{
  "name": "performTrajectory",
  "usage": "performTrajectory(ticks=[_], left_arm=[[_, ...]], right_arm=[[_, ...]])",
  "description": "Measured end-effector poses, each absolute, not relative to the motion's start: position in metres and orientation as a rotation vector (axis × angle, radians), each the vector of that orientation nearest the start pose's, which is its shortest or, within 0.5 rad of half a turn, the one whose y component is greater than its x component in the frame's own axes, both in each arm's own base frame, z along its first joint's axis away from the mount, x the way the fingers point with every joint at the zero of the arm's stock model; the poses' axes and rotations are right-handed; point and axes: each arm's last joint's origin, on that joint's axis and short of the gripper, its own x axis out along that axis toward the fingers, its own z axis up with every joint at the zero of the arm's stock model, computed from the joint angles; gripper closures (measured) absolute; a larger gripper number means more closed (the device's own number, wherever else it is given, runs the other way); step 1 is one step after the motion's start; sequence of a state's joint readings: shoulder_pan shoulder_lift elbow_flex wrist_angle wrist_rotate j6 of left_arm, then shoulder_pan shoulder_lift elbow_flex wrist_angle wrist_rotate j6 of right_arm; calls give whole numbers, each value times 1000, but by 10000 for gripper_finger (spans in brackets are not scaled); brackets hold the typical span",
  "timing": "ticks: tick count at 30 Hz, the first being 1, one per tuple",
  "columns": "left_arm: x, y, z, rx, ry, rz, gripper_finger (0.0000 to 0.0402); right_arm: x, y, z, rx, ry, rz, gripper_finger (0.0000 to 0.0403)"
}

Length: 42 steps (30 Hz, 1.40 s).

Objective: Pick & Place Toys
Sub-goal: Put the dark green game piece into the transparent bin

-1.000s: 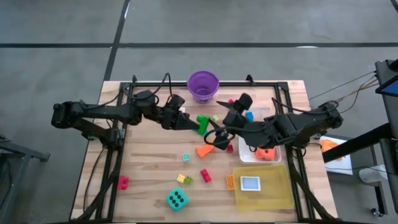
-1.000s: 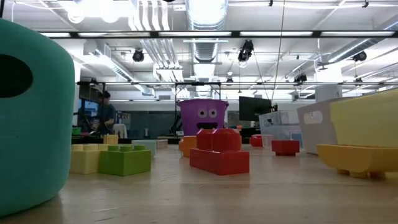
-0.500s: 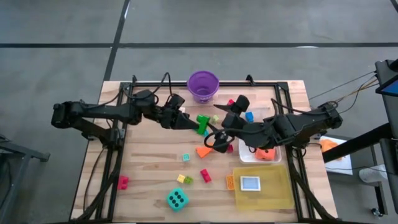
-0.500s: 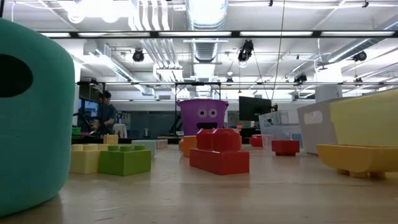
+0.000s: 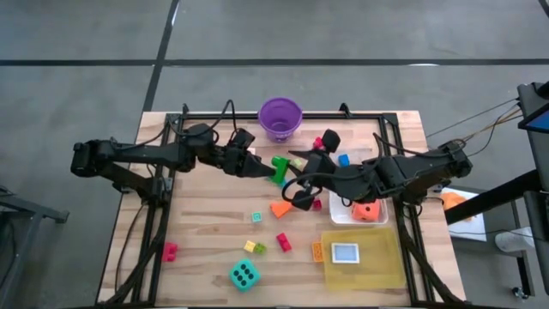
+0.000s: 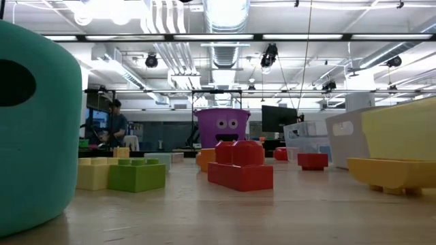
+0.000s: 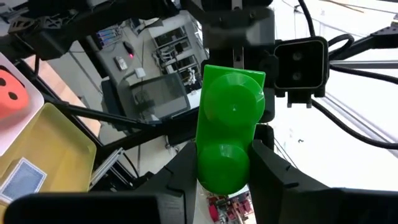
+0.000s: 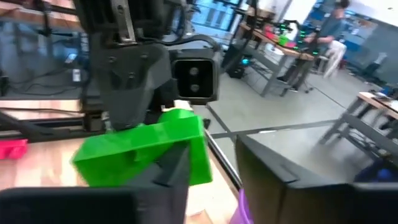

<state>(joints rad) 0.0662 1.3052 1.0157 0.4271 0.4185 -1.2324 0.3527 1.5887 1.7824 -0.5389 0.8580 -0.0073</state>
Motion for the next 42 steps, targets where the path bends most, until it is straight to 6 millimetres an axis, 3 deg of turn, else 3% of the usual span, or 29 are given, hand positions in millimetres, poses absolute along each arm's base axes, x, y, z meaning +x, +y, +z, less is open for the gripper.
performTrajectory(ticks=[6,14,16,24,30,36,42], left_arm=[[296,8,359,-1189,105,-394,307],[296,7,359,-1186,110,-402,305],[296,7,359,-1184,113,-408,275],[295,6,359,-1167,140,-451,92],[295,5,358,-1162,180,-491,11],[290,10,361,-1124,223,-567,27],[269,25,375,-1044,273,-714,36]], right_arm=[[324,93,444,-184,293,-419,386],[324,92,444,-140,284,-423,389],[324,92,444,-118,280,-426,389],[325,93,443,0,260,-430,391],[325,93,442,70,246,-444,391],[322,92,437,170,267,-491,391],[315,86,426,349,311,-588,391]])
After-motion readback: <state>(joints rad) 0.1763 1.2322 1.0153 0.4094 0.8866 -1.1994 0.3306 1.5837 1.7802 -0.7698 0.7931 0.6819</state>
